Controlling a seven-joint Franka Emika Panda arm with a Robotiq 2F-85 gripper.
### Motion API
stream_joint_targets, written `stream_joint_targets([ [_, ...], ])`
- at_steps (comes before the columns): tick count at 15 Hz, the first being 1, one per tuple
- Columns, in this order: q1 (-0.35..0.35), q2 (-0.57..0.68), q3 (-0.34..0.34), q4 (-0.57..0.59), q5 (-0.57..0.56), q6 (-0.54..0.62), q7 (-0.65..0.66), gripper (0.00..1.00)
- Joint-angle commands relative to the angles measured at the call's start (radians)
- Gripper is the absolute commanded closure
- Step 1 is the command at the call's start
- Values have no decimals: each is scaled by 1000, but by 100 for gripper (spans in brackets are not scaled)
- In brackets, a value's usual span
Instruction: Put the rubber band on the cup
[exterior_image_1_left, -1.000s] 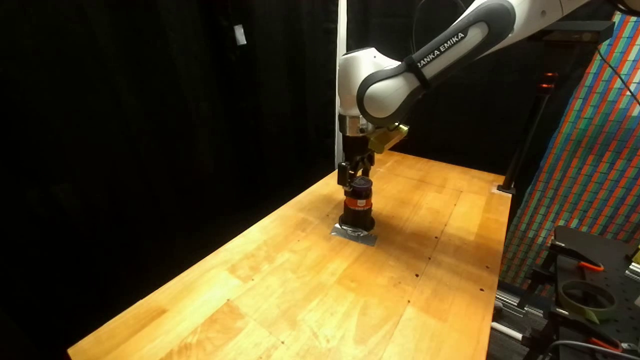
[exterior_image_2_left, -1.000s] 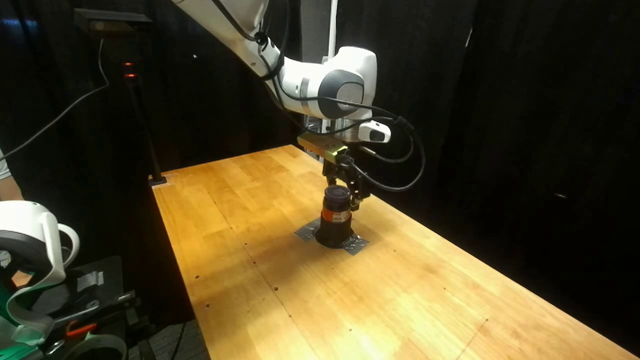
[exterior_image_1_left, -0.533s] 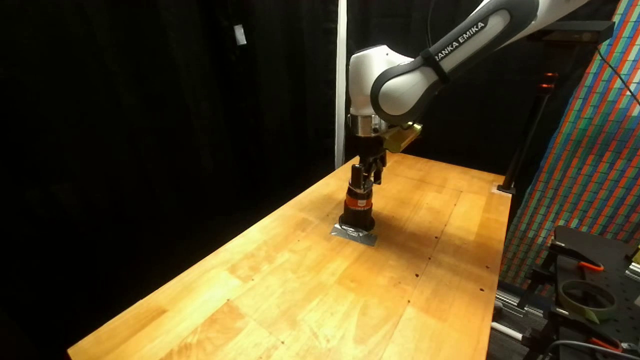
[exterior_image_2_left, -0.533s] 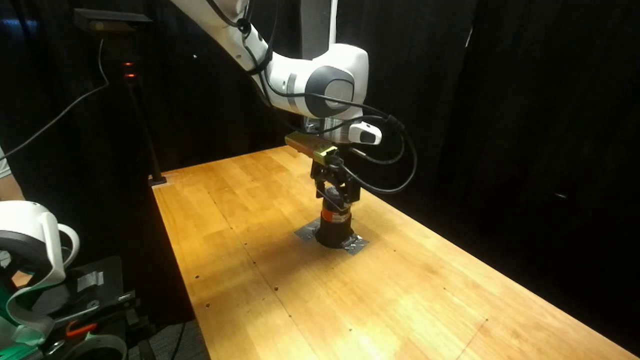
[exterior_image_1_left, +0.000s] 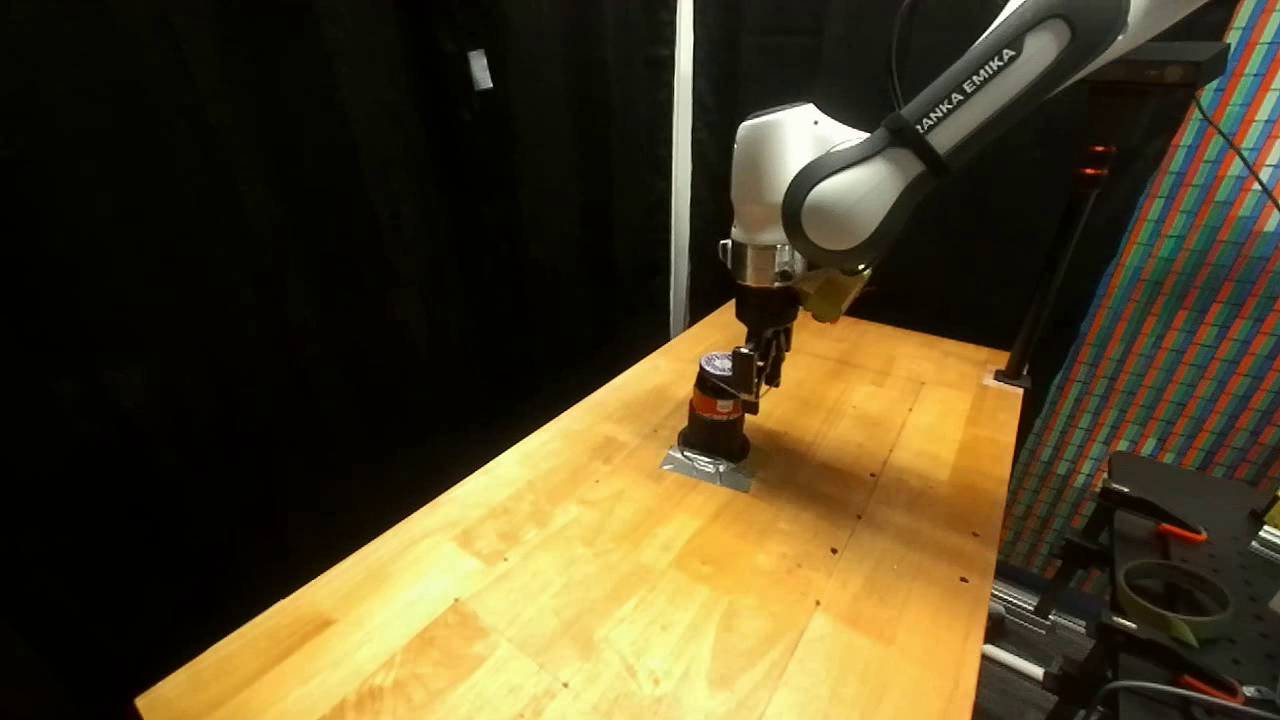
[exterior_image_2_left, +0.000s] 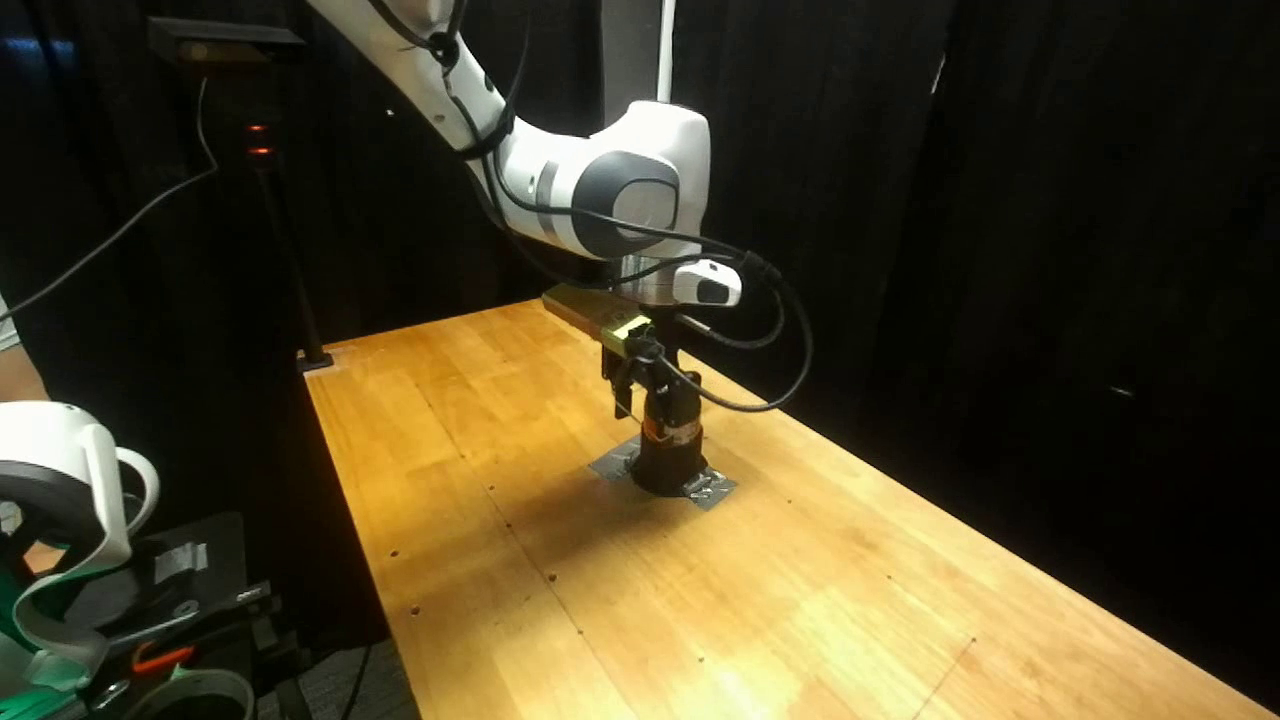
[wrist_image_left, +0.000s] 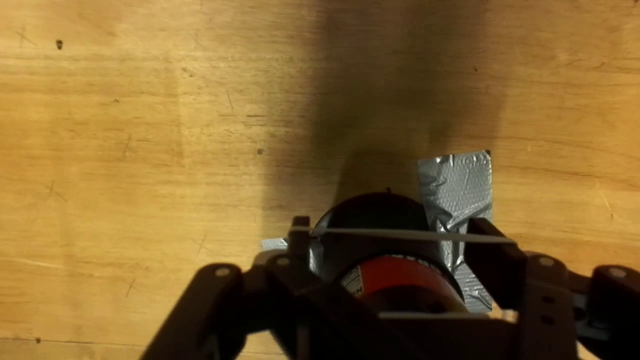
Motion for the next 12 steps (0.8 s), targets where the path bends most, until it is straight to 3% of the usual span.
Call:
stream_joint_targets([
  [1, 10, -75, -5, -160, -36, 166, 12, 49],
  [5, 39, -108, -35, -285, -100, 409, 63, 81],
  [7, 49, -129, -50, -345, -117, 510, 79, 90],
  [12, 70, -186, -87, -489, -99, 763, 84, 88],
])
